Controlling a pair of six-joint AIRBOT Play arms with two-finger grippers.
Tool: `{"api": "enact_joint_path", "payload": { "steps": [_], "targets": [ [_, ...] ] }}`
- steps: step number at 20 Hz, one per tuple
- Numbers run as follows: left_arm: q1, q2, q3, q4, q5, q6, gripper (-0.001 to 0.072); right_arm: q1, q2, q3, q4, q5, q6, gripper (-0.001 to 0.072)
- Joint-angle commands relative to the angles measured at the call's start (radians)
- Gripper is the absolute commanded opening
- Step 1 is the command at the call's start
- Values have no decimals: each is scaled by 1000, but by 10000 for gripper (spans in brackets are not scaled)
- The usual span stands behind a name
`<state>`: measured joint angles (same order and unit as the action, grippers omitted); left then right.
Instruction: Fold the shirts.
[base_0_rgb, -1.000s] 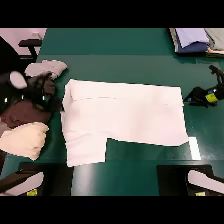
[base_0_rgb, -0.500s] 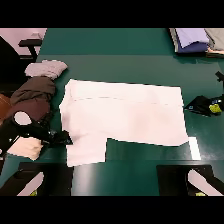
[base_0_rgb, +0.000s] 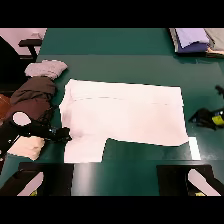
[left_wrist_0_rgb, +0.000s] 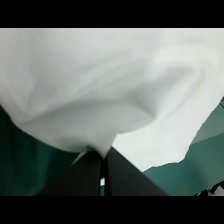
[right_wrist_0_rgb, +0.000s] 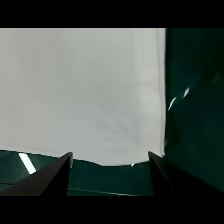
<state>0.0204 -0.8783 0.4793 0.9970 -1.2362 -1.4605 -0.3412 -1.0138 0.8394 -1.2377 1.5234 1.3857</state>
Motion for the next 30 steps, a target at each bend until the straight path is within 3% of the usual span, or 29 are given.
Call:
{"api": "enact_joint_path", "payload": {
  "steps": [1,5,7,8,11,15,19,30],
  "targets": [
    [1,1,46,-3,-3,21,26,-158,19,-170,-34,7,9,571],
    [1,2,51,-6,-6,21,27,-210,-49,-309,66,-72,8,499],
    [1,2,51,-6,-6,21,27,-174,-88,-328,125,-137,-4,375],
    [1,2,51,-6,-6,21,27,-146,-103,-325,145,-156,-9,355],
    [1,2,64,-5,-12,29,27,-45,-134,-267,125,-156,-10,15],
    [1,2,198,-9,-61,66,26,37,-96,-105,85,-98,34,15],
    [-28,-32,388,31,82,103,25,110,-112,122,86,-101,47,15],
    [-48,-662,855,72,327,108,28,184,-613,666,96,-126,65,16]
  ]
}}
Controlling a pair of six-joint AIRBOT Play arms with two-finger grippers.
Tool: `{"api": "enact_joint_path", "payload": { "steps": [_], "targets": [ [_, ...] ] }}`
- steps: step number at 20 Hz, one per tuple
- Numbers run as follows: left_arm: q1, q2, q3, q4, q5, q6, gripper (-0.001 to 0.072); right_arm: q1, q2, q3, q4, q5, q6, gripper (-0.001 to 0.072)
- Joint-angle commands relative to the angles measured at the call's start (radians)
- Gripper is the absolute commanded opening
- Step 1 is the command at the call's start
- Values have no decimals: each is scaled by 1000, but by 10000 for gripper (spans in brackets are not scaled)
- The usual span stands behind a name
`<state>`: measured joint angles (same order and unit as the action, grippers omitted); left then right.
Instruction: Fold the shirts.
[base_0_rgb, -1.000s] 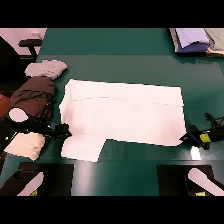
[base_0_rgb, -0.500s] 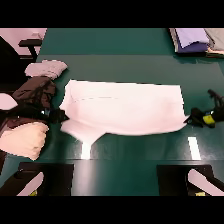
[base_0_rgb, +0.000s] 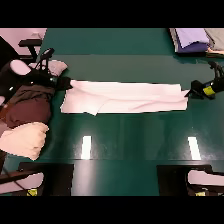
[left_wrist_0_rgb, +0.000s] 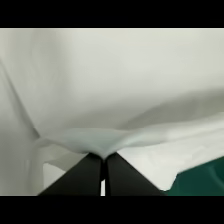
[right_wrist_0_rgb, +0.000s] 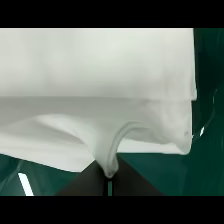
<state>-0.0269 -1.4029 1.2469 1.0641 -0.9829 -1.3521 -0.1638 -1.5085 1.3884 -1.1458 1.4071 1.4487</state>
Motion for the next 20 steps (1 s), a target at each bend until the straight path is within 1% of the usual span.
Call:
{"api": "enact_joint_path", "payload": {
  "steps": [1,2,3,4,5,6,7,8,9,10,11,12,15,18,20],
  "targets": [
    [-2,-163,97,4,100,-1,28,6,-155,154,4,-5,2,16],
    [-1,-178,102,4,122,-2,28,6,-191,191,11,1,2,17],
    [-1,-180,101,2,142,-2,34,3,-218,221,38,3,0,83],
    [-1,-178,102,1,159,-8,258,-9,-242,249,83,3,-25,314],
    [-1,-177,108,-1,159,-27,462,-25,-256,272,129,8,-55,437],
    [-1,-177,123,0,135,-45,464,-43,-265,290,167,29,-94,454],
    [-1,-177,146,-1,94,-46,464,-67,-265,293,178,55,-120,455],
    [-3,-177,165,-2,52,-45,463,-97,-265,292,174,90,-139,455],
    [-6,-177,180,-10,10,-45,413,-129,-264,276,179,110,-148,465],
    [-10,-177,186,-25,-21,-42,211,-166,-262,247,178,121,-150,536],
    [-19,-177,186,-39,-32,-31,47,-196,-263,214,179,115,-150,588],
    [-35,-177,186,-48,-30,-28,28,-224,-267,175,180,101,-151,594],
    [-124,-178,186,-54,21,-35,27,-257,-324,131,222,95,-175,593],
    [-212,-180,186,-53,108,-124,27,-225,-394,138,311,80,-198,583],
    [-261,-200,187,-54,172,-137,26,-167,-438,171,311,77,-201,576]
  ]
}}
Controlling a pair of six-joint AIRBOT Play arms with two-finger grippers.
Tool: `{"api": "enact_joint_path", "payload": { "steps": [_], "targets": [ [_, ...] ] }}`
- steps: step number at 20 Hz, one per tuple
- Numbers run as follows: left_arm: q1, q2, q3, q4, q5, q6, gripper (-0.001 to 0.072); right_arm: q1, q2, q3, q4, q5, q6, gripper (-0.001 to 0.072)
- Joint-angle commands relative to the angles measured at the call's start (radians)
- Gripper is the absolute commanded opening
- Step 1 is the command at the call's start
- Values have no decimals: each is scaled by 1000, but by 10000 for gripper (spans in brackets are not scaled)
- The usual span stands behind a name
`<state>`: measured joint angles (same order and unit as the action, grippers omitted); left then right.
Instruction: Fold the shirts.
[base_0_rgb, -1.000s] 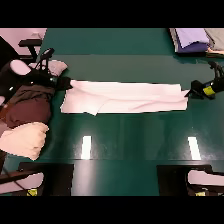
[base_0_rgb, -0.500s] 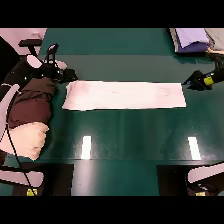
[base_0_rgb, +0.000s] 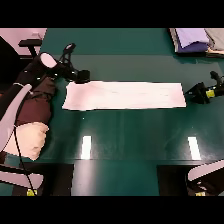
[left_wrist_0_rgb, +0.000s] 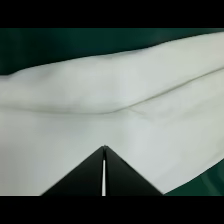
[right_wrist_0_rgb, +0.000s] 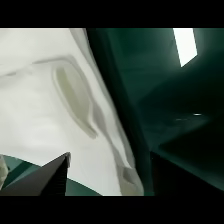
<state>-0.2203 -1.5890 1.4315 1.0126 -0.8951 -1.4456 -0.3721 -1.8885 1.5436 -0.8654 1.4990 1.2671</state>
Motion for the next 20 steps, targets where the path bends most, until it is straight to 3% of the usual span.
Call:
{"api": "enact_joint_path", "payload": {
  "steps": [1,2,3,4,9,14,20],
  "targets": [
    [-88,-27,2,-3,95,-48,26,72,-77,35,32,-15,-19,568],
    [-102,-43,2,-4,97,-52,26,102,-94,61,31,-11,-19,399],
    [-116,-65,7,-3,97,-69,26,124,-105,87,31,-7,-20,124],
    [-125,-87,20,-7,93,-74,26,142,-107,114,31,2,-20,16],
    [-190,-227,171,-48,63,-48,26,201,-21,314,49,99,36,15],
    [-237,-414,360,-57,-8,-52,26,330,117,501,169,97,83,15],
    [-260,-475,414,-73,18,-74,26,549,223,469,188,24,105,15]
  ]
}}
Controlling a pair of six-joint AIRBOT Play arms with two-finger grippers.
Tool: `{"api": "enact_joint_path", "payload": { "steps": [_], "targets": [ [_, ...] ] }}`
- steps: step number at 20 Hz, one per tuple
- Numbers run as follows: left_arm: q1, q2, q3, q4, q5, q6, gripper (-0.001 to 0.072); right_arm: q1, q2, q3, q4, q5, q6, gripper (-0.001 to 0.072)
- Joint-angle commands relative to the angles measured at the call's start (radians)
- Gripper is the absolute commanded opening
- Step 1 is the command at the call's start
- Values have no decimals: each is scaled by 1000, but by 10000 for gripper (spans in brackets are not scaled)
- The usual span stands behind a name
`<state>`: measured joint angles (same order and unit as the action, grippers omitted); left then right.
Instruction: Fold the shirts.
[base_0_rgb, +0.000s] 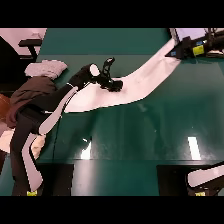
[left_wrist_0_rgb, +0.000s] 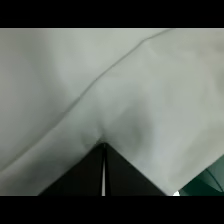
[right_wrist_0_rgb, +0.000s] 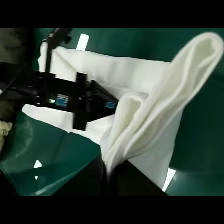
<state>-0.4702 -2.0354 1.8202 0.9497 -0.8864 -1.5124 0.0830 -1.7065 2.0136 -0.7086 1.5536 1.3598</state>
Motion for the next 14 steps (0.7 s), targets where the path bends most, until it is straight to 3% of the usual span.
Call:
{"api": "enact_joint_path", "payload": {
  "steps": [1,7,14],
  "targets": [
    [-10,-29,25,-10,9,-7,26,124,41,0,68,-40,11,15],
    [58,8,126,26,-92,-6,26,259,40,0,89,-141,-26,15],
    [349,283,217,144,-229,2,27,451,-3,0,118,-383,-85,16]
  ]
}}
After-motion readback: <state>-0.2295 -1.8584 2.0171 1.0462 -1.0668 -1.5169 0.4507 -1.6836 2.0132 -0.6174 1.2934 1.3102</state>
